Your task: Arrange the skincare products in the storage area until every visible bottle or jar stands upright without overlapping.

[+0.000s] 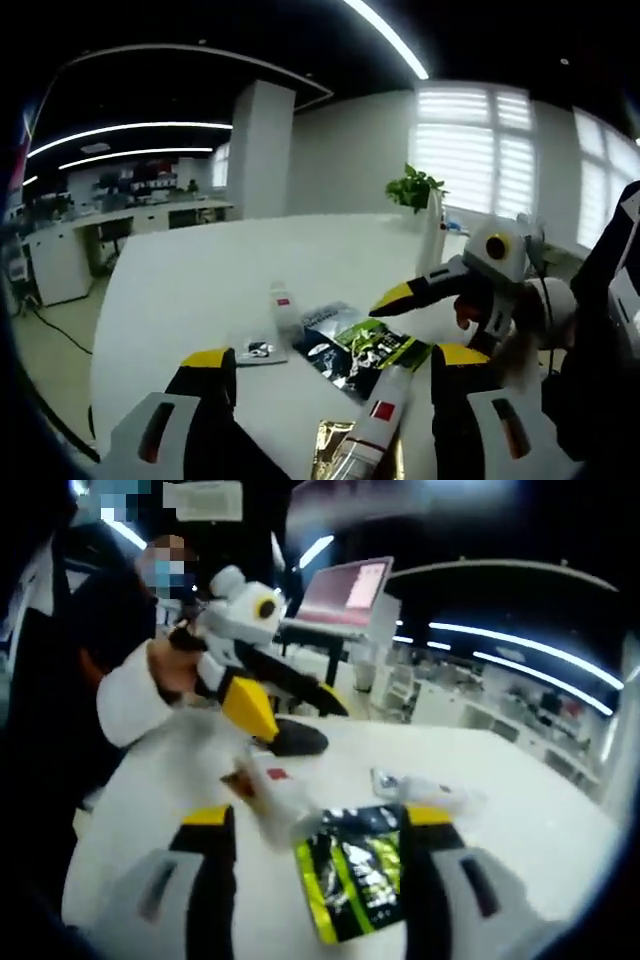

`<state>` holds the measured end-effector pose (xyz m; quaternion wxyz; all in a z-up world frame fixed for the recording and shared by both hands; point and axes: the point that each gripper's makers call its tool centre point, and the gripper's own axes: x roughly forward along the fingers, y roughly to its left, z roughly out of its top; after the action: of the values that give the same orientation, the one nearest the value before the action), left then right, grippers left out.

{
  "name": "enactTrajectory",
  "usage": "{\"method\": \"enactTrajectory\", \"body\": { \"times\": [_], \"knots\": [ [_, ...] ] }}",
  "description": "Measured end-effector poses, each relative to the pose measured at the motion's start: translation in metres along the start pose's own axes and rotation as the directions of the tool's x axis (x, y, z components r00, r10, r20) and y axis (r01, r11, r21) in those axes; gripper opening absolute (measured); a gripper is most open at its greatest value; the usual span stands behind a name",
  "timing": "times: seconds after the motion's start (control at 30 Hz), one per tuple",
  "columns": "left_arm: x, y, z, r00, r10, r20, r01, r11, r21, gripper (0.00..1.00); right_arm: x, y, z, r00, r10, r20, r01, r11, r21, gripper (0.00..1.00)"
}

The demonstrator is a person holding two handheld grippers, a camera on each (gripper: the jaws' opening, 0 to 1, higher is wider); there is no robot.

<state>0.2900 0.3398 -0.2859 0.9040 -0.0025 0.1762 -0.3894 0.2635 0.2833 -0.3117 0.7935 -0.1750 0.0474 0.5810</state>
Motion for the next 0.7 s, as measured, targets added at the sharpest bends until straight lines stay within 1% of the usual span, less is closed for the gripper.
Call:
{"method": "enactTrajectory", "body": {
  "times": [0.03,0.17,0.2,0.3,0.4,0.47,0.57,0.67,0.7],
  "knots": [
    [0.0,-0.001,0.001,1.0,-0.006,0.004,0.006,1.0,0.0,0.81,0.001,0.003,0.0,0.999,0.022,0.025,-0.022,0.999,0.026,0.66],
    [0.002,-0.004,0.003,1.0,-0.022,0.012,0.022,1.0,-0.003,0.81,0.001,0.0,-0.004,0.998,0.019,0.058,-0.022,0.998,0.054,0.65],
    [0.003,-0.004,0.002,1.0,-0.025,0.011,0.025,1.0,-0.003,0.81,0.002,-0.001,-0.005,0.998,0.021,0.052,-0.024,0.998,0.06,0.65],
    [0.006,-0.006,0.002,0.999,-0.035,0.011,0.036,0.999,-0.005,0.81,0.003,0.001,-0.01,0.999,0.027,0.028,-0.029,0.999,0.041,0.65],
    [0.009,-0.011,0.0,0.998,-0.066,0.012,0.066,0.998,-0.001,0.81,0.006,0.003,-0.016,0.999,0.038,-0.001,-0.038,0.999,0.025,0.65],
    [0.01,-0.012,-0.001,0.997,-0.073,0.012,0.073,0.997,-0.002,0.81,0.008,0.006,-0.017,0.999,0.041,-0.014,-0.041,0.999,0.015,0.64],
    [0.01,-0.012,-0.003,0.997,-0.075,0.007,0.076,0.997,-0.007,0.81,0.009,0.009,-0.015,0.999,0.05,-0.006,-0.05,0.999,0.009,0.64],
    [0.008,-0.011,-0.005,0.998,-0.068,0.002,0.068,0.998,-0.008,0.81,0.011,0.009,-0.022,0.998,0.056,-0.035,-0.056,0.998,0.003,0.64],
    [0.007,-0.01,-0.005,0.998,-0.067,0.002,0.067,0.998,-0.012,0.82,0.011,0.008,-0.022,0.998,0.052,-0.034,-0.052,0.999,0.005,0.64]
  ]
}}
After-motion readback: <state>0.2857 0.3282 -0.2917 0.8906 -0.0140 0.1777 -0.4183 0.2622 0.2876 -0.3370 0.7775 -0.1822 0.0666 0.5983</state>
